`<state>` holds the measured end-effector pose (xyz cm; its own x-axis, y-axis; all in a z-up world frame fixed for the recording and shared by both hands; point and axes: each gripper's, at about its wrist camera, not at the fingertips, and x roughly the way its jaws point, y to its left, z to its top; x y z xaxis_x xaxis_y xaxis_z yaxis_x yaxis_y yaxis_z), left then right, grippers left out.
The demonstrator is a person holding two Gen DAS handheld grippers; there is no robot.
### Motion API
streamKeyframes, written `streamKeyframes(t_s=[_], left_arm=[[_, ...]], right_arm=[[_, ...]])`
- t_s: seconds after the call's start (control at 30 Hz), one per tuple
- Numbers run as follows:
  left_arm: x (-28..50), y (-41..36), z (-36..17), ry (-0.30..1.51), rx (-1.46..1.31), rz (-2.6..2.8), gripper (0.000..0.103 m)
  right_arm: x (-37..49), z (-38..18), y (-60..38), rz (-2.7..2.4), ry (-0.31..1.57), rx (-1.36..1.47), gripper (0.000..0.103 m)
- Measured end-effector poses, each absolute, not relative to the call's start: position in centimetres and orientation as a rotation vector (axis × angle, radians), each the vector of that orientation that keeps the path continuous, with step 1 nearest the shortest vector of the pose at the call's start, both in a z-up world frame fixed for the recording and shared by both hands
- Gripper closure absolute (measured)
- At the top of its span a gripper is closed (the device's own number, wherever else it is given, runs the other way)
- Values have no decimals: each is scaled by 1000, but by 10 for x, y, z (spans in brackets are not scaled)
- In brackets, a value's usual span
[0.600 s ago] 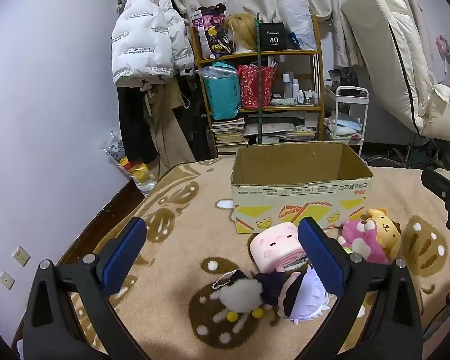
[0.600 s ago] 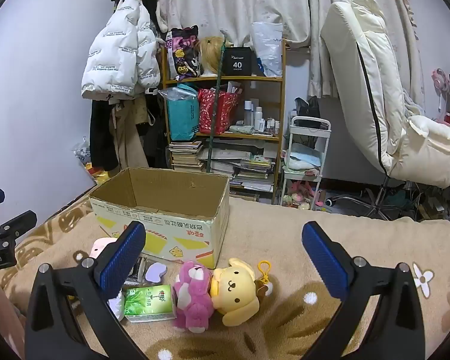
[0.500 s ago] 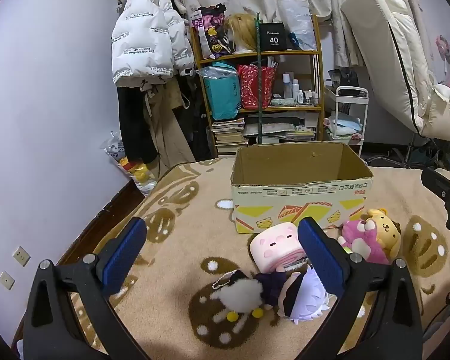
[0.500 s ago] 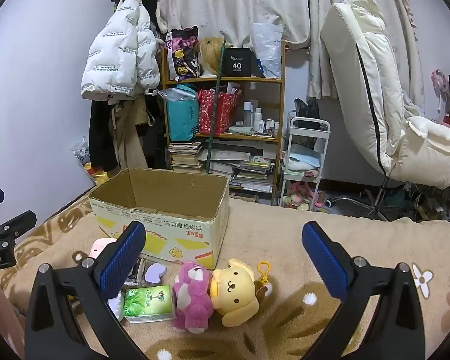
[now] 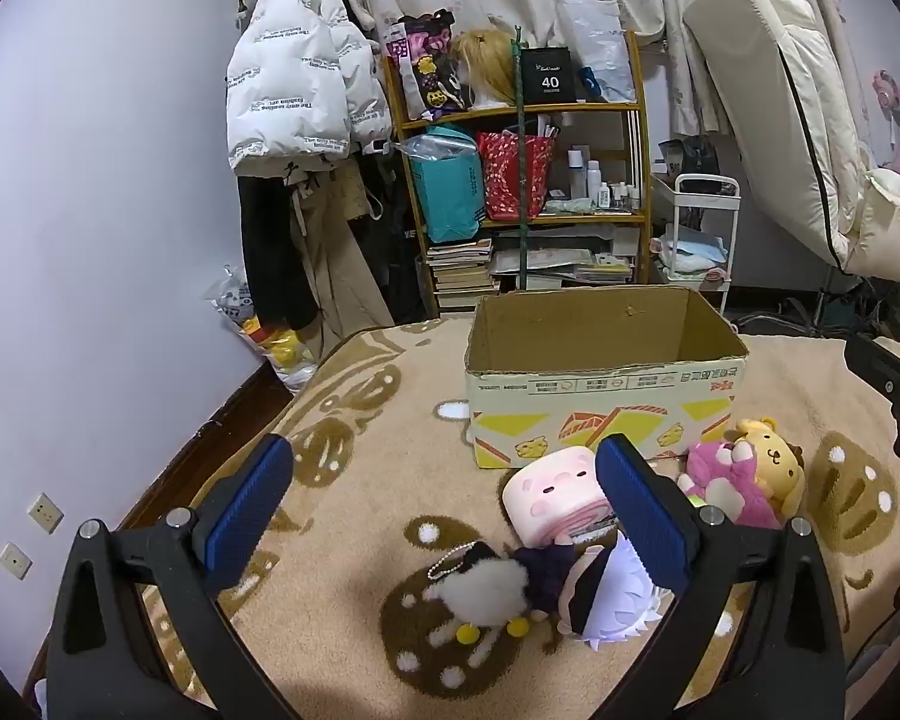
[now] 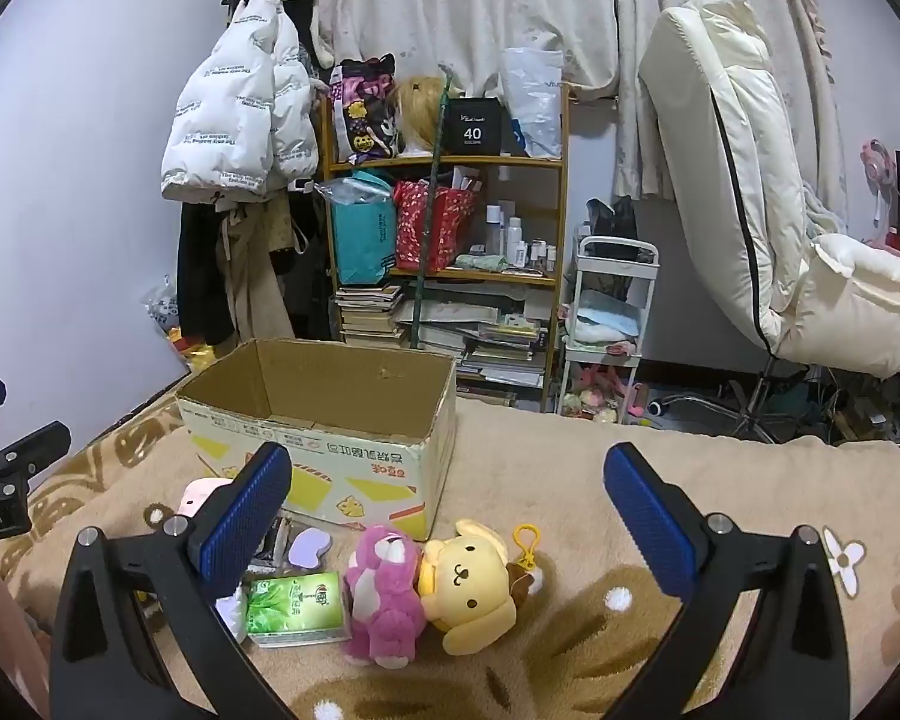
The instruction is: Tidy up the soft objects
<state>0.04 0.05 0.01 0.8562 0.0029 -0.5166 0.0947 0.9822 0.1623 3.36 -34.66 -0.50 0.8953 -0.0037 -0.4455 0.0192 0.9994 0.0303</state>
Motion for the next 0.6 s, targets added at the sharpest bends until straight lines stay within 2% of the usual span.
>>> streamKeyframes(t_s=[0.6], left_arm=[[-2,8,8,536,185,-46,3]], right_arm=[[34,-5,-346,-12,460,32,0]])
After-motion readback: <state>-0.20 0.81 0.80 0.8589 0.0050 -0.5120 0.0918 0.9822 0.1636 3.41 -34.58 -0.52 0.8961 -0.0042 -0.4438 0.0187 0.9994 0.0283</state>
